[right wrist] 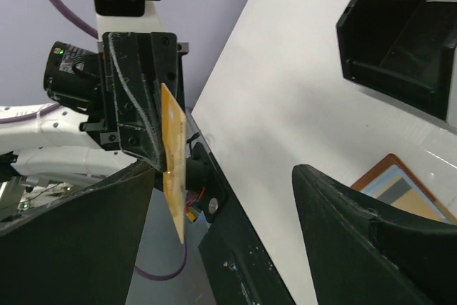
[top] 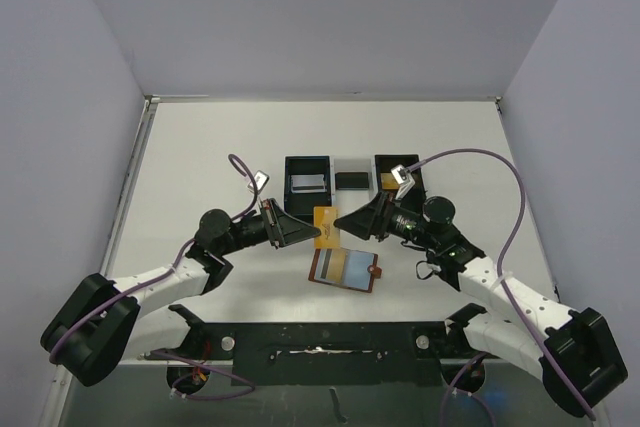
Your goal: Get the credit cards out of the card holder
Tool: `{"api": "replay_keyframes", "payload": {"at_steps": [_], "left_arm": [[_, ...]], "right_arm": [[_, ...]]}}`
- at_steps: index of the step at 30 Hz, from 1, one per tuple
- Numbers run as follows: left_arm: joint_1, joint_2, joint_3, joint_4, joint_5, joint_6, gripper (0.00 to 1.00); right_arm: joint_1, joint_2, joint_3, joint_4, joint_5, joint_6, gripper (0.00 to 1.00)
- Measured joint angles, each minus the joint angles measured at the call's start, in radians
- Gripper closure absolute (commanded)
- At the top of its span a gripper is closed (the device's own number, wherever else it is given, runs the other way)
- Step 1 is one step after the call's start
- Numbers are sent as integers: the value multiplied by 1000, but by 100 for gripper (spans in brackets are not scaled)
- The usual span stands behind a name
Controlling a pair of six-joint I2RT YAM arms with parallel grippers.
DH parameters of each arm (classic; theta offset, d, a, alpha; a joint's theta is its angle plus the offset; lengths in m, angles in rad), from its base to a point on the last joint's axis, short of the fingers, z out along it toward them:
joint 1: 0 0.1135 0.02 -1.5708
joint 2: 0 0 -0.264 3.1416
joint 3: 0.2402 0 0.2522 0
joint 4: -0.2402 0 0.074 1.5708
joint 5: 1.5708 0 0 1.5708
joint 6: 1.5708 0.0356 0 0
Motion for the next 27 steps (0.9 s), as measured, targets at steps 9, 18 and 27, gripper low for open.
{"api": "replay_keyframes", "payload": {"at_steps": [9, 18, 27], "left_arm": [[-2, 0, 0, 6, -1, 0, 100], [-2, 0, 0, 6, 0, 0, 100], [-4, -31, 4, -49, -9, 35, 66]], "right_arm": [[19, 19, 0, 80, -53, 27, 62], [19, 66, -9, 195, -132, 80, 92], [18, 65, -17, 222, -156, 82, 100]]}}
